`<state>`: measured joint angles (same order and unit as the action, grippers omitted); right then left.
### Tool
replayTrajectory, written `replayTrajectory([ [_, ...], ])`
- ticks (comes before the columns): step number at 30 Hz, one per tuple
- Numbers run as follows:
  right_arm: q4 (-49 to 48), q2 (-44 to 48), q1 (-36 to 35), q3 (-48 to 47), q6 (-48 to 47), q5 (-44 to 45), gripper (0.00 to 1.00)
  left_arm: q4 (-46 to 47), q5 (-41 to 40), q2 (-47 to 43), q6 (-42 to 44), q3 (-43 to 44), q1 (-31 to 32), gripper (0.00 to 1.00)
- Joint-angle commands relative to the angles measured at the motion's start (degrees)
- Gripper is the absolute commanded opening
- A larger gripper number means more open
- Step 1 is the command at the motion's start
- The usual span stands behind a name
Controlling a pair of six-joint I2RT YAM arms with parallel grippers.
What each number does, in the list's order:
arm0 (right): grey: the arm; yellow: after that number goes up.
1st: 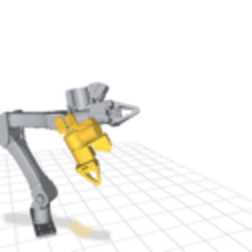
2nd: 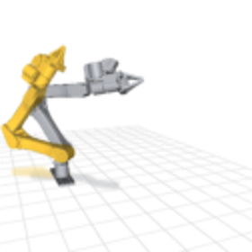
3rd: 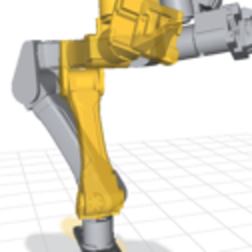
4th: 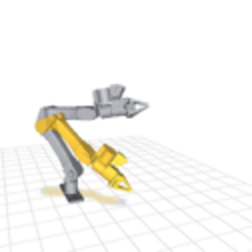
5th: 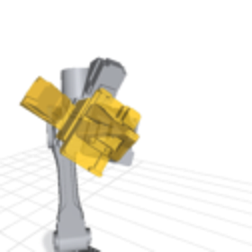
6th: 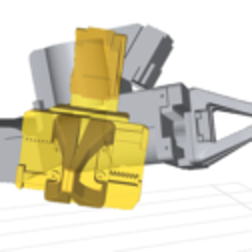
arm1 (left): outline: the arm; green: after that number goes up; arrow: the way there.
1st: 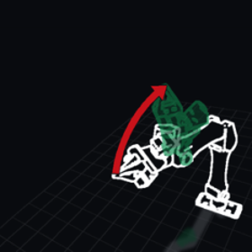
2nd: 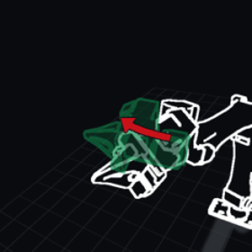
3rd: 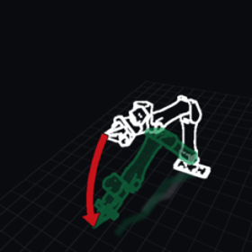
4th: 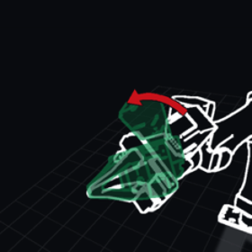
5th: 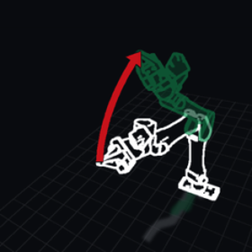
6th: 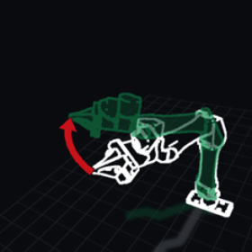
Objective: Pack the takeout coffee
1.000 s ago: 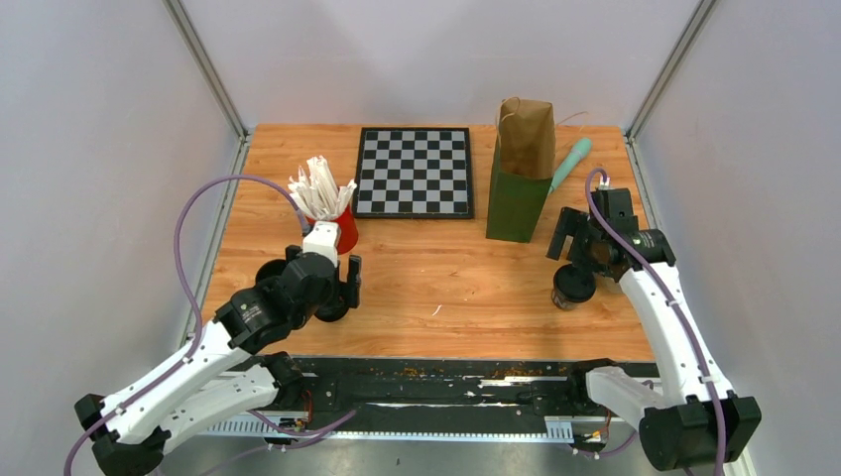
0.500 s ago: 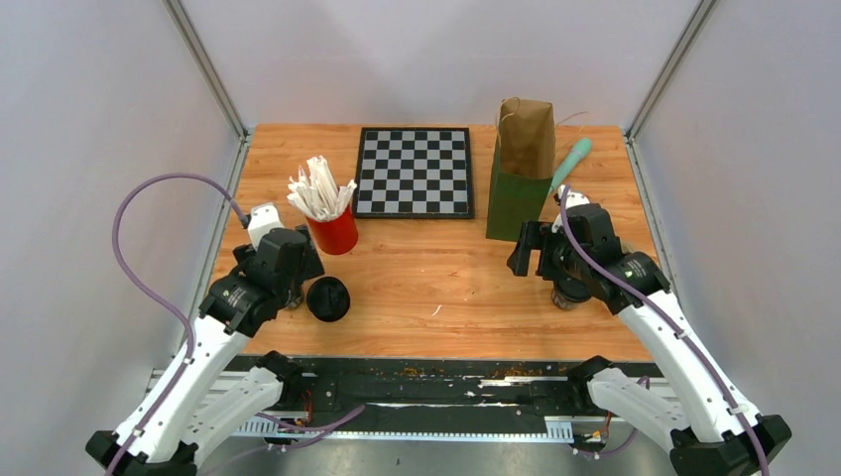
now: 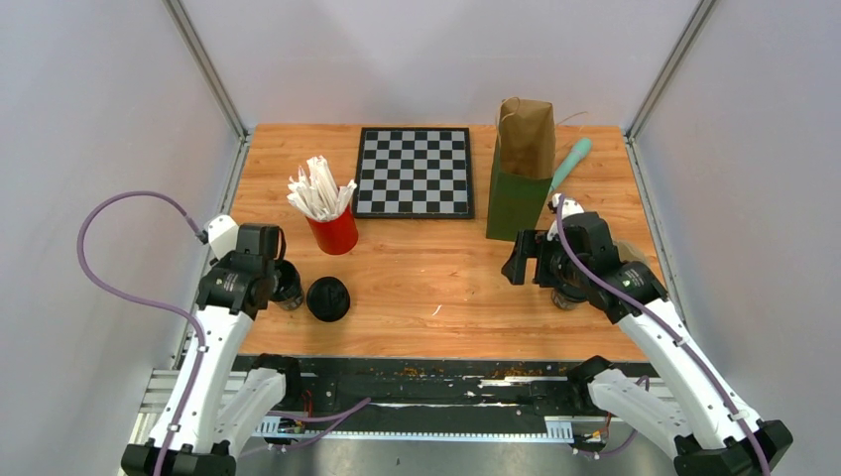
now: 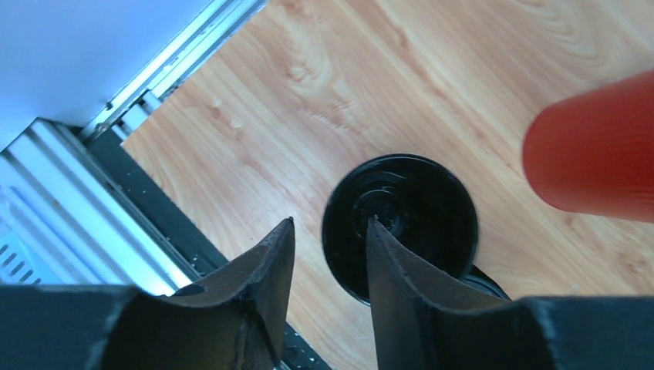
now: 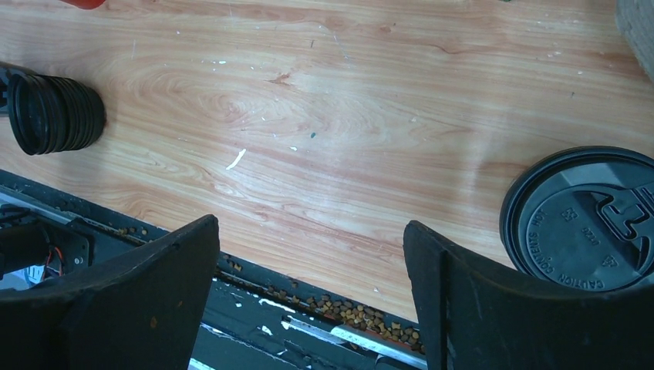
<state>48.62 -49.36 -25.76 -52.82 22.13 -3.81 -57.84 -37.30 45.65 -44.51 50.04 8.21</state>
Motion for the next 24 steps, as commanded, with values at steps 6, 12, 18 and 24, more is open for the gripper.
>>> replayTrajectory([
  [6, -4.08, 1.53, -0.26, 2.77, -0.04, -3.46, 0.89, 5.16, 3.02, 1.37, 2.25, -4.02, -7.80, 0.44],
  [12, -3.83, 1.95, -0.24, 2.71, -0.22, -3.42, 0.89, 7.93, 7.38, 1.99, 2.66, -6.30, -9.70, 0.44],
  [18, -3.53, 1.85, -0.26, 2.66, -0.53, -3.04, 0.89, 8.18, 7.58, 2.03, 2.75, -6.61, -9.70, 0.42],
  [24, -3.67, 1.57, -0.25, 2.85, -0.59, -2.79, 0.89, 8.07, 7.04, 2.01, 2.85, -6.43, -9.70, 0.36],
])
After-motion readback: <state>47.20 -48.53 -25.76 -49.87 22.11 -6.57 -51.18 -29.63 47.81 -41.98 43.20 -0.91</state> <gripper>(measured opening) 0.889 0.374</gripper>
